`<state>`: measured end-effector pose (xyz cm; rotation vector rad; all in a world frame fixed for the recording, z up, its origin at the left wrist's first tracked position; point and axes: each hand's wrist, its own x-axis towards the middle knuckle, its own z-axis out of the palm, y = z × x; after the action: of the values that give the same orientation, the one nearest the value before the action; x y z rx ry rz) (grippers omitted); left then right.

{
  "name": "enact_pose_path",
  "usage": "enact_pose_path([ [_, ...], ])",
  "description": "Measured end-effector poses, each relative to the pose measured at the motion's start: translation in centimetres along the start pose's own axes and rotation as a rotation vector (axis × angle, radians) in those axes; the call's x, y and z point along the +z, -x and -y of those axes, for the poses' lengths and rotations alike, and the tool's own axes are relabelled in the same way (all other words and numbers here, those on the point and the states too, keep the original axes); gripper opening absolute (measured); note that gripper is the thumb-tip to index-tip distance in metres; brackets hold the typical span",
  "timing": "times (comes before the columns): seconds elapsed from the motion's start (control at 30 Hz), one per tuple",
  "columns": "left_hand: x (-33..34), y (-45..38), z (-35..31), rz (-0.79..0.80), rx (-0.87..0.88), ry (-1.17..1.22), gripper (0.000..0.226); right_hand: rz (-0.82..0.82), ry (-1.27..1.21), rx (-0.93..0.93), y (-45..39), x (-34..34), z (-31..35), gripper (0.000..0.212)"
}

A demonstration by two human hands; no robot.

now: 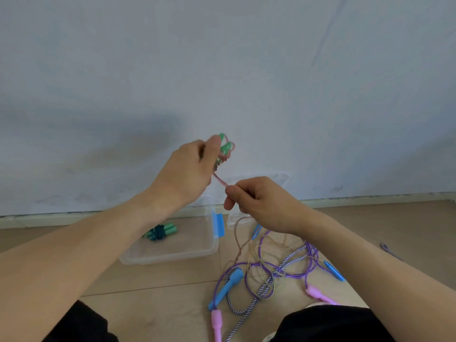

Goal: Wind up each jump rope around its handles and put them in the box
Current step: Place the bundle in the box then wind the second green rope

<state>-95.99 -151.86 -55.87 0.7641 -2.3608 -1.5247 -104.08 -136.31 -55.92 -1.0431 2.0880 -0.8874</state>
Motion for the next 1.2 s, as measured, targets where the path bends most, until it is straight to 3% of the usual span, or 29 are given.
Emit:
enact_pose_path([
  [0.07,-0.1,-0.2,0.5,0.068,-0.004,-0.253,0.058,-0.003,0.001,-0.026,0.2,-0.3,0.3,0.032],
  [0.27,1.0,0.7,0.1,0.379,0.094,-0.623,0.045,-0.053,0.098,-0.123,0.8,0.0,0.0,0.025],
  [0.33,1.1,0.9,0.8,0.538,-0.017,-0.624,0.051,-0.134,0.114,-0.143,1.0,-0.4,-0.1,0.021],
  [0.47,1.6,1.3,1.3,0.962,-0.407,-0.147,0.102,-0.247,-0.013,-0.158,1.2,-1.7,0.1,0.023],
  [0.53,1.6,1.5,0.2,1.169,-0.413,0.134,0.117,-0.254,-0.102,-0.184,1.2,-2.3,0.1,0.027],
  [0.6,1.3,2.0,-1.3,1.258,-0.334,0.353,0.116,-0.258,-0.208,-0.194,1.1,-2.9,-0.5,0.036],
  [0.67,1.3,2.5,-2.0,1.160,-0.278,0.477,0.093,-0.237,-0.303,-0.185,0.8,-3.3,-1.3,0.036],
  [0.77,1.3,2.5,-1.4,0.901,-0.269,0.501,0.069,-0.162,-0.317,-0.167,0.3,-3.2,-2.4,0.008],
  [0.9,1.6,1.9,-0.5,0.704,-0.310,0.417,0.071,-0.125,-0.286,-0.136,0.0,-2.4,-2.6,0.012],
  [1.03,1.8,1.5,-0.7,0.565,-0.368,0.524,0.056,-0.171,-0.254,-0.084,-0.2,-2.2,-2.6,0.019],
  [1.2,0.7,0.0,-0.9,0.166,-0.318,0.722,0.051,-0.044,-0.130,-0.031,0.0,-2.2,-2.8,0.026],
])
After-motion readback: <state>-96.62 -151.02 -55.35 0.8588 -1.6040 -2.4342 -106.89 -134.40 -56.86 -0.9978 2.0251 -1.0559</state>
